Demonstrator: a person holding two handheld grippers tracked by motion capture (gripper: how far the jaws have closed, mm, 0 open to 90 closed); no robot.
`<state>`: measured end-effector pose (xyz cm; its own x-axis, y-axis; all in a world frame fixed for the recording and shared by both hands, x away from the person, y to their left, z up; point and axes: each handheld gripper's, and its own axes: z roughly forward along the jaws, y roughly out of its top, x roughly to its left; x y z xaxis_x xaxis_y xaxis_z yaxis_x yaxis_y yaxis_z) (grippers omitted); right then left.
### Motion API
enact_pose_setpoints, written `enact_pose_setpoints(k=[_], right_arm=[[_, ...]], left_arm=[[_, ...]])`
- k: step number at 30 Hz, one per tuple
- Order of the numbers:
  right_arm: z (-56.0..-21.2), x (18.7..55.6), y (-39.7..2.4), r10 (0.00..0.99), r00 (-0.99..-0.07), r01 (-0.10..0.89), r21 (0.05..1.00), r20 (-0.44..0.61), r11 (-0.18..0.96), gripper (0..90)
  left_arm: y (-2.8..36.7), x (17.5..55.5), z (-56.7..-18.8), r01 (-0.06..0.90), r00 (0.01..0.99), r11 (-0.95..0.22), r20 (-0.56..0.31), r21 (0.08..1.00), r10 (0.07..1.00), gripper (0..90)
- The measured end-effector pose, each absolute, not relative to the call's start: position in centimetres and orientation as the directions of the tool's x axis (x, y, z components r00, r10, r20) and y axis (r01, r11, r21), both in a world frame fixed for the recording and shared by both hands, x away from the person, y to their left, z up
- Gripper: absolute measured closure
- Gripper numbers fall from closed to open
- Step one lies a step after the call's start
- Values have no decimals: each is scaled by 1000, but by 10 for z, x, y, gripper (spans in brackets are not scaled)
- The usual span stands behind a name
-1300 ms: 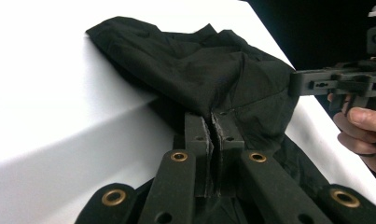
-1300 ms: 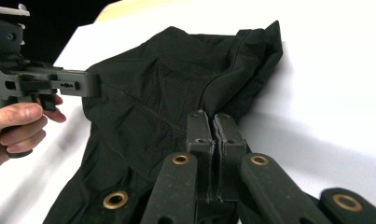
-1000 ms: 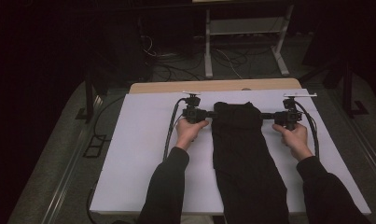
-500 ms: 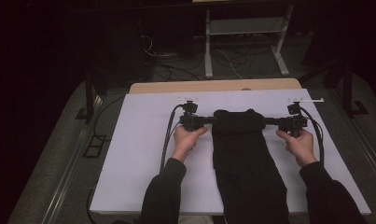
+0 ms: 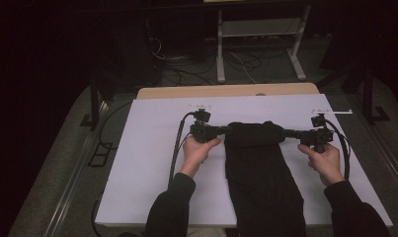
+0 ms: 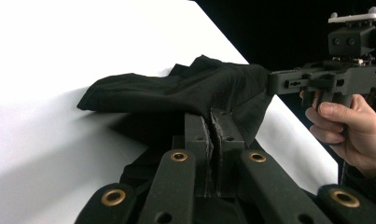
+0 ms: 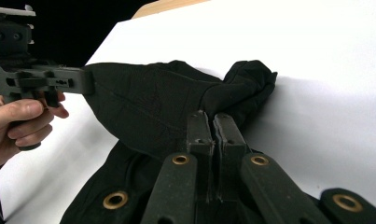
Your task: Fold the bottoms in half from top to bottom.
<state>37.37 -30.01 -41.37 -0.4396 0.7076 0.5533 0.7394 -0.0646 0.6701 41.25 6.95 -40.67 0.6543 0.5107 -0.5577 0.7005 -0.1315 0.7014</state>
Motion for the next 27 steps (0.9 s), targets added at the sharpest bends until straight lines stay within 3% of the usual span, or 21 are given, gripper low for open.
enact_pose_setpoints(k=[27], right_arm=[[-414, 320, -302, 708, -455, 773, 634, 540, 13, 854]], left_arm=[[70, 341, -402, 654, 719, -206, -514, 728, 468, 855]])
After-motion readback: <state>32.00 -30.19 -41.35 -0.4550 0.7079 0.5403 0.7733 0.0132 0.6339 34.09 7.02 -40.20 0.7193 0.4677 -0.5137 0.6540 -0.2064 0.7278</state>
